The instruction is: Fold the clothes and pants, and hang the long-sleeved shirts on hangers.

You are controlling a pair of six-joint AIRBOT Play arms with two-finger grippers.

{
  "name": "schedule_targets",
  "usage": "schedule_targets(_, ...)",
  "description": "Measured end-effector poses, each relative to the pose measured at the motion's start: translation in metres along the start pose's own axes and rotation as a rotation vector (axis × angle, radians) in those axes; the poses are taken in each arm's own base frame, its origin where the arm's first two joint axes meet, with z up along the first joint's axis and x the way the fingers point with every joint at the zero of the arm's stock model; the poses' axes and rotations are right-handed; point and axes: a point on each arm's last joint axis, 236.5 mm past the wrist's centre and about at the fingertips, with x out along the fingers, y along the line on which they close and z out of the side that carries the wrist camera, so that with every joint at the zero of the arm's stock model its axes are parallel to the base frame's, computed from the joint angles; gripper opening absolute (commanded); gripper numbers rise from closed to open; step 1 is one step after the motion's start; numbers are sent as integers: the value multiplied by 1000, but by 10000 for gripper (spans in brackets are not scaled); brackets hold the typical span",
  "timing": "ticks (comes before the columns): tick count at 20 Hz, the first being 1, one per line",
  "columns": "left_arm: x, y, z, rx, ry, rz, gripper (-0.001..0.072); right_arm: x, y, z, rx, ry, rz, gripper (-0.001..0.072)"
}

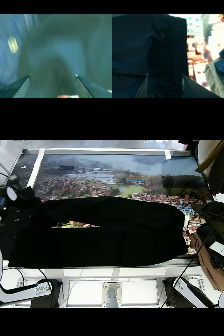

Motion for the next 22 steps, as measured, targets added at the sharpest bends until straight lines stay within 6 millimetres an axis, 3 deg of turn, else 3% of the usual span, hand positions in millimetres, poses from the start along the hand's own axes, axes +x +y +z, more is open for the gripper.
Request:
schedule_targets(1, -7, 2, 22, -52, -87, -6, 332, 0, 0, 0, 0, -2, -1, 452)
schedule_targets(3, -9, 9, 41, -135, -160, -16, 348, 0, 0, 3, 0, -14, 1, 452)
schedule_targets(5, 6, 14, 36, -177, -124, -21, 536, 0, 2, 8, 3, -33, 8, 451)
schedule_targets(6, 18, 14, 26, -196, -79, -29, 563, 0, 2, 9, 4, -40, 10, 452)
schedule_targets(9, 48, 4, 9, -254, 23, -82, 566, 0, 4, 12, -1, -52, 15, 452)
schedule_targets(13, 74, -2, 11, -343, 111, -147, 589, 0, 4, 13, -17, -57, 18, 451)
schedule_targets(18, 78, 29, 16, -447, 201, -149, 585, 0, 5, 13, -36, -57, 19, 452)
schedule_targets(22, 79, 53, -3, -495, 299, -140, 584, 0, 5, 13, -39, -57, 20, 451)
